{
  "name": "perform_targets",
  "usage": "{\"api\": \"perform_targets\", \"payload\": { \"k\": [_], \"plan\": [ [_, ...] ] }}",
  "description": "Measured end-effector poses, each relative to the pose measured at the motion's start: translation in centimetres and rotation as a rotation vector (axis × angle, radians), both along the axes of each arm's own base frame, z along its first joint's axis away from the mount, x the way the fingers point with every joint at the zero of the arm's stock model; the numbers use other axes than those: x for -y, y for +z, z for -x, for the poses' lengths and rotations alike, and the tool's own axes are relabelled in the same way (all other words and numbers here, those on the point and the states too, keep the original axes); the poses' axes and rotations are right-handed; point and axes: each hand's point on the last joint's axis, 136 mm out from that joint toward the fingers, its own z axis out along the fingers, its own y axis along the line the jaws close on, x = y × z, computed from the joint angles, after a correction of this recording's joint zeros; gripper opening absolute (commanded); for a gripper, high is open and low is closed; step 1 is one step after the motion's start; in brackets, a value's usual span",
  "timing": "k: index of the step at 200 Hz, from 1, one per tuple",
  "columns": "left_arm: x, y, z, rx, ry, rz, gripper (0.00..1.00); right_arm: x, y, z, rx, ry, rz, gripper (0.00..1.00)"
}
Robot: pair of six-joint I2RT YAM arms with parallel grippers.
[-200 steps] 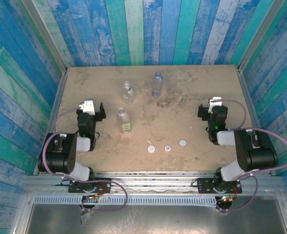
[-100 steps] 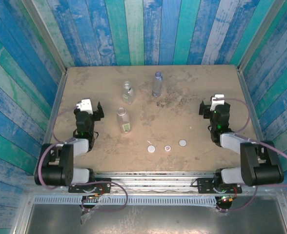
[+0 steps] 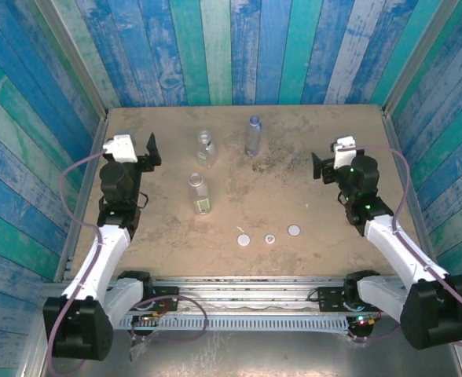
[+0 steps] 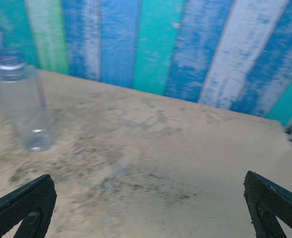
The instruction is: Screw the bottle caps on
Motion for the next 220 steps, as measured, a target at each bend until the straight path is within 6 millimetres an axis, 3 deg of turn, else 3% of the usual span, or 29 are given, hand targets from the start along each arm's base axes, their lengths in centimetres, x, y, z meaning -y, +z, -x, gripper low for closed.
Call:
{"api": "perform_targets", "payload": {
  "k": [38, 60, 82, 107, 152, 220],
  "plan": [
    [6.7, 1.9, 2.4, -0.007, -0.242, -0.043, 0.94, -7.3, -0.1, 2.6, -0.059, 0.213, 0.035, 1.0],
    [9.3, 2.0, 4.5, -0.019, -0.349, -0.055, 0.94, -11.1, 0.0, 4.7, -0.075, 0.326, 0.048, 1.0],
    [11.4, 2.6, 6.8, 0.012, -0.431, -0.037, 0.94, -13.4, 0.2, 5.9, -0.075, 0.387, 0.055, 1.0],
    [12.8, 0.9, 8.3, 0.005, -0.484, -0.01, 0.94, -14.8, -0.7, 6.3, -0.094, 0.416, 0.074, 1.0],
    [13.9, -6.7, 8.0, -0.14, -0.482, -0.007, 0.94, -15.9, -1.4, 6.1, -0.115, 0.428, 0.092, 1.0],
    [13.0, -11.5, 7.4, -0.171, -0.393, 0.009, 0.94, -16.4, 0.0, 5.5, -0.088, 0.422, 0.084, 1.0]
  ]
}}
